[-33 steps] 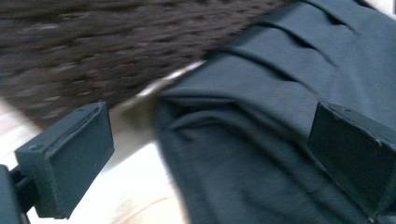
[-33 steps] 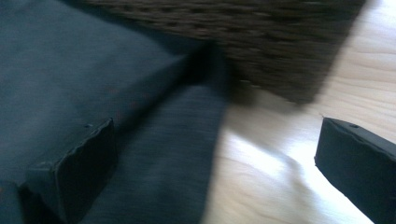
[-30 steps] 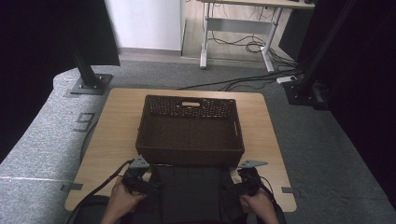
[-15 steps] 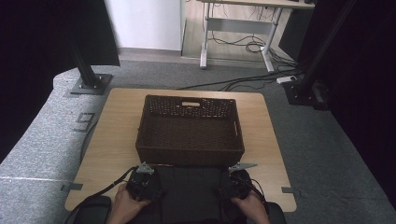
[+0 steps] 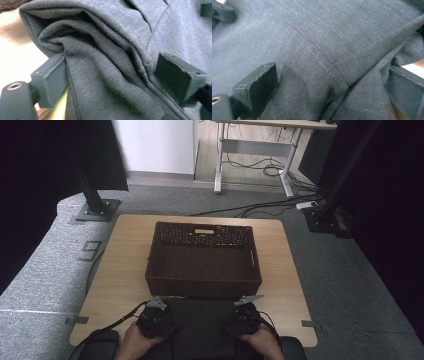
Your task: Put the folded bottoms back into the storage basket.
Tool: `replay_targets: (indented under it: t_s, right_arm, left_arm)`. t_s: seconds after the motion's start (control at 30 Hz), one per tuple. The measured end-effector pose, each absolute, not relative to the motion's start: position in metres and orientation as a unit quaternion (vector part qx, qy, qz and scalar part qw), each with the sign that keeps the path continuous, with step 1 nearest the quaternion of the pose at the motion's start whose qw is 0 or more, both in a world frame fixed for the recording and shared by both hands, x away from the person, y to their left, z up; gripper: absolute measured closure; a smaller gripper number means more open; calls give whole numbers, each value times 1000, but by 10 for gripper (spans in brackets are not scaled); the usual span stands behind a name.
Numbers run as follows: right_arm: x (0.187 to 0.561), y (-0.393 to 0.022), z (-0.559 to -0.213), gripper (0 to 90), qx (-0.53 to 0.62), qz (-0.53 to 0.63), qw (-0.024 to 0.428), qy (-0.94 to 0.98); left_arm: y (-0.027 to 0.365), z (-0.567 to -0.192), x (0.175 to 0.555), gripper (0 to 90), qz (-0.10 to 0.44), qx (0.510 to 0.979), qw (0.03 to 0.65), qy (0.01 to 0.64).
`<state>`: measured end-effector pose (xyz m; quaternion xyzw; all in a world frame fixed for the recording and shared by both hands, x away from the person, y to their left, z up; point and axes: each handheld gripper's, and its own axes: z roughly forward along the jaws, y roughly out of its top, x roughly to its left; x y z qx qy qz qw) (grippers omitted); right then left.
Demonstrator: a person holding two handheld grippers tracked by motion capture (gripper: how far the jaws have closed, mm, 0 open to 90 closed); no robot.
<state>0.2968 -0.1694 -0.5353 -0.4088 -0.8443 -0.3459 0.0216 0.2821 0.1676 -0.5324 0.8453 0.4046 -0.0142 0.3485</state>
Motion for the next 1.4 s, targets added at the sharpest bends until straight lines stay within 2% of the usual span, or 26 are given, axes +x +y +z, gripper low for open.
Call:
replay_targets:
  t_s: [0.07,0.2,0.37,0.47,0.53,0.77,1.03,1.4]
  right_arm:
    - [297,-171,-534,139,-406,-350,31,-843]
    - [299,-175,-536,234,-403,-372,72,-833]
    - [303,-167,-537,260,-395,-380,91,-832]
    - [307,-166,-540,334,-392,-391,119,-824]
    - [313,-169,-546,417,-395,-412,160,-806]
    - [313,-154,-555,491,-381,-435,204,-790]
    - [305,-152,-550,586,-370,-436,173,-802]
    - [295,-156,-527,603,-342,-462,119,-809]
  left_arm:
    - [167,-532,282,158,-23,846,351,401]
    - [161,-534,281,218,-49,843,368,389]
    - [152,-534,280,303,-49,851,365,375]
    - [151,-534,281,335,-49,850,366,376]
    - [151,-534,282,361,-48,849,367,377]
    - [149,-535,286,443,-44,849,366,378]
    - [151,-535,286,618,-58,845,382,369]
    - [156,-515,287,652,-65,829,432,349]
